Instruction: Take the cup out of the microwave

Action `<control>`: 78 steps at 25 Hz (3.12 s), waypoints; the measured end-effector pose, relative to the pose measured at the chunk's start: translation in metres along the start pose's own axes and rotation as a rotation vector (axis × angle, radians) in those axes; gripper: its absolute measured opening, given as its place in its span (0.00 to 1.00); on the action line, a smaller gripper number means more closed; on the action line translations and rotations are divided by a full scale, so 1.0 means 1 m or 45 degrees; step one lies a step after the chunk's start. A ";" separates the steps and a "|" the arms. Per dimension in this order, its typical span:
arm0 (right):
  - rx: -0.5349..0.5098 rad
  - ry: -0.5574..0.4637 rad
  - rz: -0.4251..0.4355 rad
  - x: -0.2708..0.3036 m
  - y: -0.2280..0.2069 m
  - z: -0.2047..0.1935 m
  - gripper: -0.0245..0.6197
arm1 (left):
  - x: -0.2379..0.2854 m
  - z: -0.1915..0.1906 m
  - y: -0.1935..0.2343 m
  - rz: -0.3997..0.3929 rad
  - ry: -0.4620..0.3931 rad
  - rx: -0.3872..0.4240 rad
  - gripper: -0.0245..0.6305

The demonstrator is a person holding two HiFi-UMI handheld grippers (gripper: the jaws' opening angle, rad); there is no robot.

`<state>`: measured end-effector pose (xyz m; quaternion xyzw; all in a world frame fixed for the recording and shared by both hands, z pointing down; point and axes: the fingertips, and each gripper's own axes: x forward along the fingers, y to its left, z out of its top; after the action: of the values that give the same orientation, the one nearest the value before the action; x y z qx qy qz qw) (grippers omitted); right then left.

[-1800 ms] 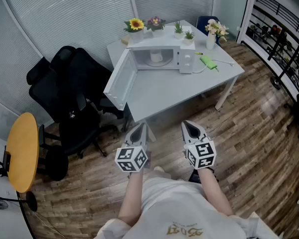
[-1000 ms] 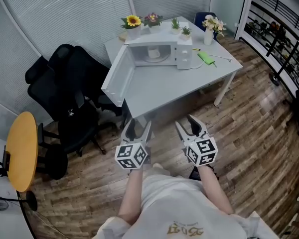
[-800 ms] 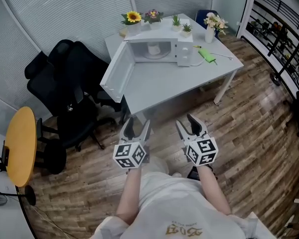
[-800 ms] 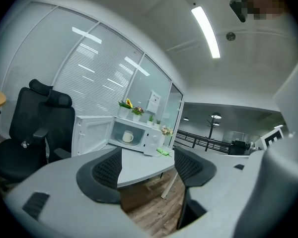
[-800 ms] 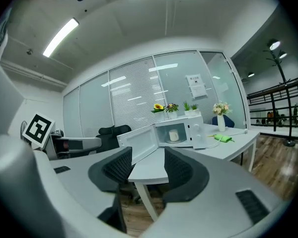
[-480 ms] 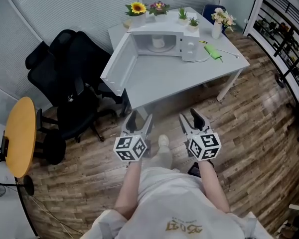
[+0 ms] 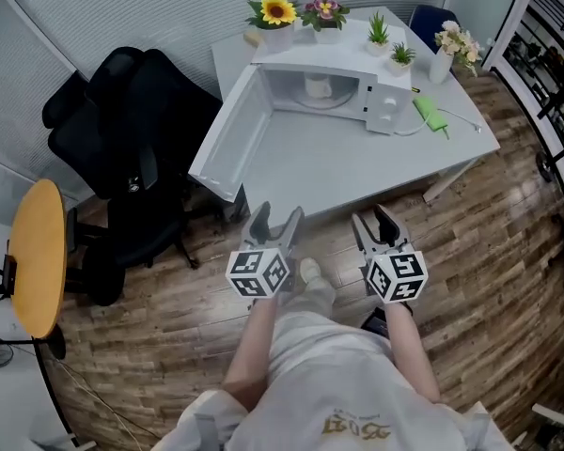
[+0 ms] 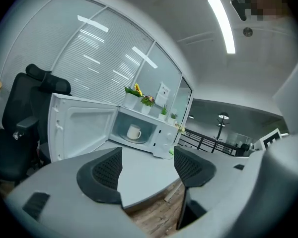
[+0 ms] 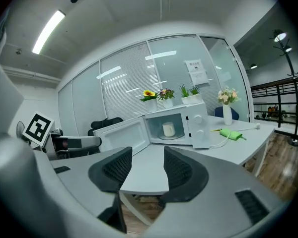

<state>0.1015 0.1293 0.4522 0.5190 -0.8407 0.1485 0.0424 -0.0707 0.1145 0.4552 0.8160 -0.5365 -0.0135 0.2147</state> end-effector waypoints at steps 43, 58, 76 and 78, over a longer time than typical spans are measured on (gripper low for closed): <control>-0.075 0.260 0.125 0.346 -0.107 0.026 0.36 | 0.298 0.035 0.126 -0.012 0.242 0.012 0.52; -0.199 0.275 0.053 0.389 -0.128 0.022 0.36 | 0.317 0.018 0.135 0.005 0.273 -0.054 0.51; -0.227 0.300 0.163 0.410 -0.107 0.014 0.27 | 0.314 0.014 0.145 0.002 0.261 -0.119 0.49; -0.243 0.305 0.184 0.412 -0.100 0.013 0.27 | 0.315 0.014 0.147 -0.001 0.259 -0.130 0.49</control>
<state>0.0021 -0.2708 0.5533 0.4294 -0.8751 0.1315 0.1806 -0.0685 -0.2164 0.5616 0.8014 -0.5102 0.0418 0.3093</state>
